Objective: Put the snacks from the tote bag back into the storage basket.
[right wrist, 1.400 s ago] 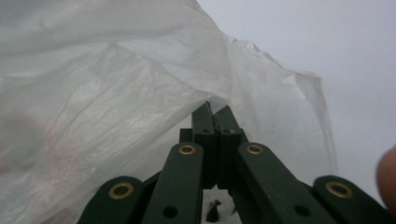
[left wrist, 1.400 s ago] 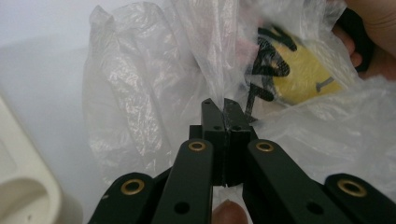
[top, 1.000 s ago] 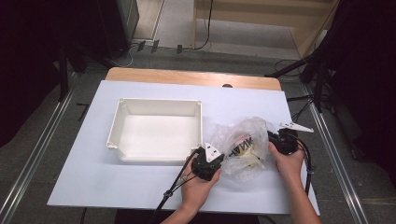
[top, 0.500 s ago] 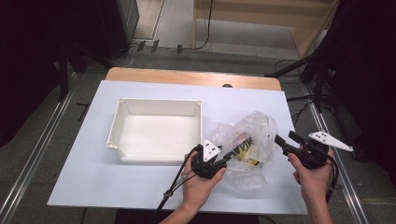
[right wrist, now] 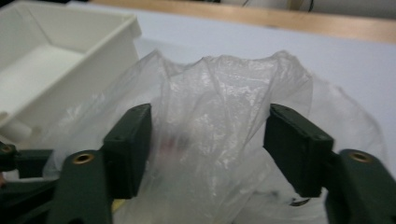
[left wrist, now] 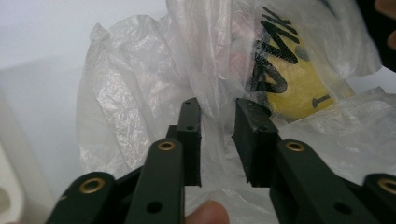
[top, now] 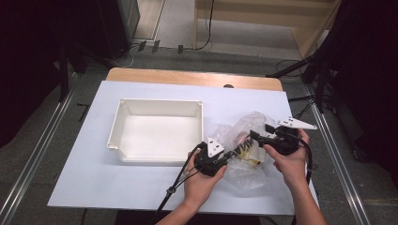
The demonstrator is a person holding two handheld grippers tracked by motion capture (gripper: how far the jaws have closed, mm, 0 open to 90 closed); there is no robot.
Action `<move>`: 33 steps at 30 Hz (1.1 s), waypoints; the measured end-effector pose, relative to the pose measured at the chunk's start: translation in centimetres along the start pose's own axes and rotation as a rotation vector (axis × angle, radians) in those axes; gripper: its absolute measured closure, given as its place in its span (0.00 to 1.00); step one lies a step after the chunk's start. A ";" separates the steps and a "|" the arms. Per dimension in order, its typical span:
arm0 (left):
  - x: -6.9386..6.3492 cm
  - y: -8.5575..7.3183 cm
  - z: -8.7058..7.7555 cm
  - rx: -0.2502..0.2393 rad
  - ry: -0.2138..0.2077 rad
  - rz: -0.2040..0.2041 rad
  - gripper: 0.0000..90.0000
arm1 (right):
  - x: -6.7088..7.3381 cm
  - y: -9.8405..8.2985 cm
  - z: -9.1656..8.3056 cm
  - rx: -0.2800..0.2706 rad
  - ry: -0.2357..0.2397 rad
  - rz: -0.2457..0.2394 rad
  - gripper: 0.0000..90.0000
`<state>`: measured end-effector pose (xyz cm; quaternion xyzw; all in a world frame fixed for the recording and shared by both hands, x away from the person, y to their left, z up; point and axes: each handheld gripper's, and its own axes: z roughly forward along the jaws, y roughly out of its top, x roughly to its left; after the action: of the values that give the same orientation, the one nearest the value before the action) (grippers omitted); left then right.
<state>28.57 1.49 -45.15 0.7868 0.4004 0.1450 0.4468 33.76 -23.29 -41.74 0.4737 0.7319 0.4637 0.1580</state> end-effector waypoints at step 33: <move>-0.8 -0.7 1.5 0.052 0.097 0.049 0.85 | -3.9 -1.2 4.9 0.042 -0.026 0.063 0.72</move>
<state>28.58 0.16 -46.42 0.7998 0.4059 0.1834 0.4025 38.36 -24.08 -46.12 0.5057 0.7242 0.4466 0.1428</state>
